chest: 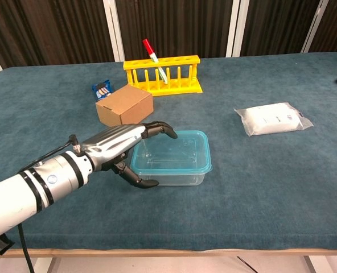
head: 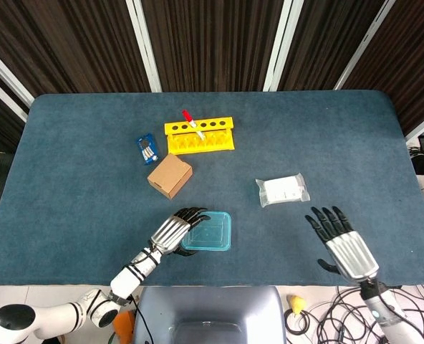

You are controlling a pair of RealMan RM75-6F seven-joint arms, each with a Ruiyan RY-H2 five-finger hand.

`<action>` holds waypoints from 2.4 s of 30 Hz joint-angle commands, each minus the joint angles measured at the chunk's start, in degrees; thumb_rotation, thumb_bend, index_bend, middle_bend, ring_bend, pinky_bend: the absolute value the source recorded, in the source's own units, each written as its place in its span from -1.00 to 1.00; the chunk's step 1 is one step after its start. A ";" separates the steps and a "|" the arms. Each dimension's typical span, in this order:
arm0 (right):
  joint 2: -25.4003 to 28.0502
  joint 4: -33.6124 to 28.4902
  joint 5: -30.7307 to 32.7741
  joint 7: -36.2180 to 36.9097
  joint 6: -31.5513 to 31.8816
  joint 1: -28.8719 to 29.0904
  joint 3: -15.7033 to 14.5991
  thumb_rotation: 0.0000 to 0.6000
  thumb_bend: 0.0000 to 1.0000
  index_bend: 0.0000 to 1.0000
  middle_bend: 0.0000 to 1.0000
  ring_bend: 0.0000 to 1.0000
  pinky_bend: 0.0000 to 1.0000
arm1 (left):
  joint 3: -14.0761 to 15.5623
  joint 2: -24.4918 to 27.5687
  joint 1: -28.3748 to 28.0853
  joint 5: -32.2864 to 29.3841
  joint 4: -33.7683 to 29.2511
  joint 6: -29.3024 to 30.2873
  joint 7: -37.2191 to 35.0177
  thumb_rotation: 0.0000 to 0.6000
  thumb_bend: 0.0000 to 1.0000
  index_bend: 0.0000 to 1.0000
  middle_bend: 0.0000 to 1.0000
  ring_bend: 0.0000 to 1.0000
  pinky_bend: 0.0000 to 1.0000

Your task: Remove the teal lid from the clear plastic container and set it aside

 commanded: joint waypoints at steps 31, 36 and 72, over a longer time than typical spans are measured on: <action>-33.82 20.26 -2.44 4.58 -5.07 14.49 1.66 1.00 -0.50 -0.01 -0.92 -1.00 -1.00 | 1.51 0.11 1.72 0.72 -0.15 1.84 1.35 1.00 -0.39 -0.07 -0.07 -0.35 -0.28; -34.83 20.34 -1.37 2.71 -5.04 14.57 1.77 1.00 -0.50 0.02 -0.92 -1.00 -1.00 | 1.66 -0.03 1.85 0.92 -0.13 2.03 1.62 1.00 -0.39 -0.07 -0.07 -0.35 -0.28; -34.44 17.13 3.10 -1.07 -5.18 16.32 2.83 1.00 -0.50 0.05 -0.92 -1.00 -1.00 | 2.17 0.61 1.85 1.05 -0.36 0.93 2.82 1.00 -0.39 -0.06 -0.01 -0.32 -0.28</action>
